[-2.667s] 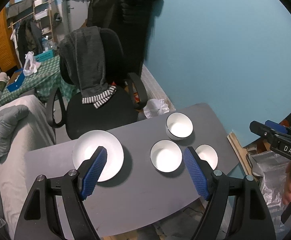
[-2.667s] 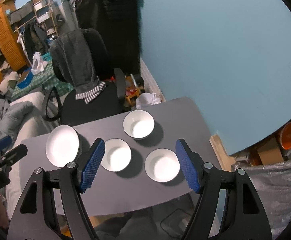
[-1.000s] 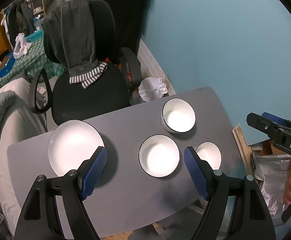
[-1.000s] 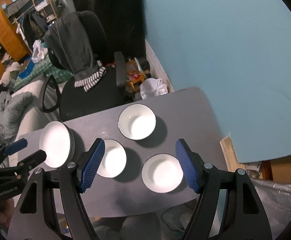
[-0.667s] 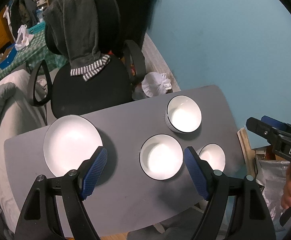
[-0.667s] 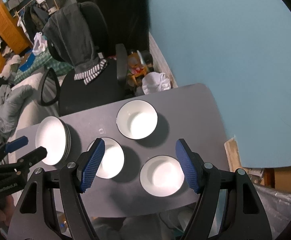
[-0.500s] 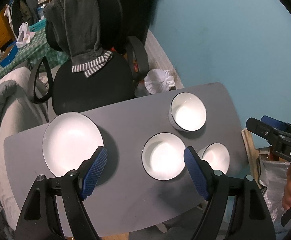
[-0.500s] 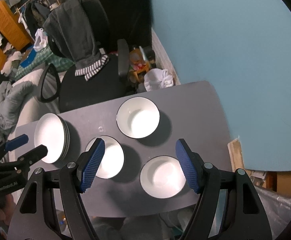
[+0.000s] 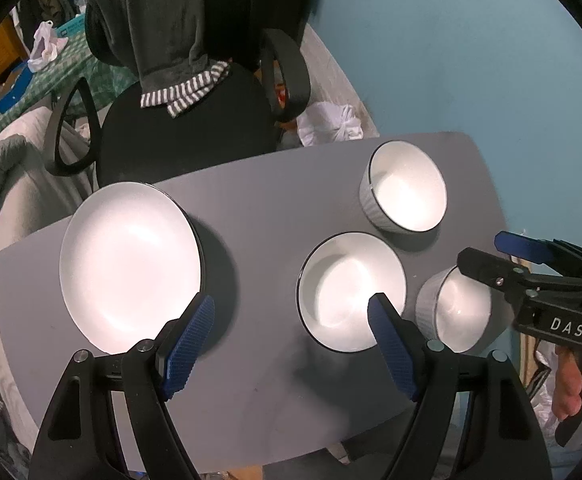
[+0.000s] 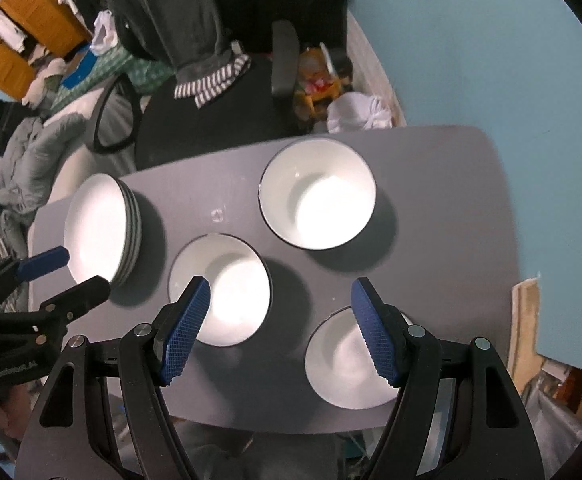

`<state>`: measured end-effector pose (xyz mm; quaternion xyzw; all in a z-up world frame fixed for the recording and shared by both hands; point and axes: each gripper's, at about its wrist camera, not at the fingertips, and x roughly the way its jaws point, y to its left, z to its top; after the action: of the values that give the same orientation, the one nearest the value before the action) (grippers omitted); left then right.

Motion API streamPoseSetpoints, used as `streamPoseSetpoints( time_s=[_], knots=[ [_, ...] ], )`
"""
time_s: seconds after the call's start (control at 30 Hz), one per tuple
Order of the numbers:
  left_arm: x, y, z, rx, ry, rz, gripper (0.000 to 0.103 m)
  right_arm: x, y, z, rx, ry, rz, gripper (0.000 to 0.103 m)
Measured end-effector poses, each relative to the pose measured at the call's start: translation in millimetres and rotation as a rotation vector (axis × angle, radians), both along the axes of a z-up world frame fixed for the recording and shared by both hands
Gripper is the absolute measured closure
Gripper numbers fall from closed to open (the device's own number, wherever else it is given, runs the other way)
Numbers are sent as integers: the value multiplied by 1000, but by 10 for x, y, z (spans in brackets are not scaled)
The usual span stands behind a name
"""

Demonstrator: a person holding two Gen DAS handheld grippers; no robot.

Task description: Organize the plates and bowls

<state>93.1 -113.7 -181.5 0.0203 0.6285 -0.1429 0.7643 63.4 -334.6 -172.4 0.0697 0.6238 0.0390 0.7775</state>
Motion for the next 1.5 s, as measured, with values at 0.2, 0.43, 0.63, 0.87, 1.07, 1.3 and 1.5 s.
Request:
streamPoseSetpoints(
  time_s=[0.2,0.43,0.63,0.87,1.07,1.3,1.5],
  knots=[
    [17,-51,-218,30,19,-6,23,15,-12,-290,35,55,17,31],
    [27,-49,-481,49,55,16,23,58,73,-498,36,91,90,31],
    [31,-85,-628,60,61,22,23,100,121,-702,28,123,127,31],
    [74,-143,-779,84,71,34,23,152,145,-846,55,146,162,32],
    [81,-142,-851,77,92,56,23,185,182,-944,55,165,187,47],
    [98,-144,-881,64,115,73,29,239,116,-1066,80,192,176,65],
    [144,-150,-962,42,163,94,49,247,123,-1120,102,212,164,74]
  ],
)
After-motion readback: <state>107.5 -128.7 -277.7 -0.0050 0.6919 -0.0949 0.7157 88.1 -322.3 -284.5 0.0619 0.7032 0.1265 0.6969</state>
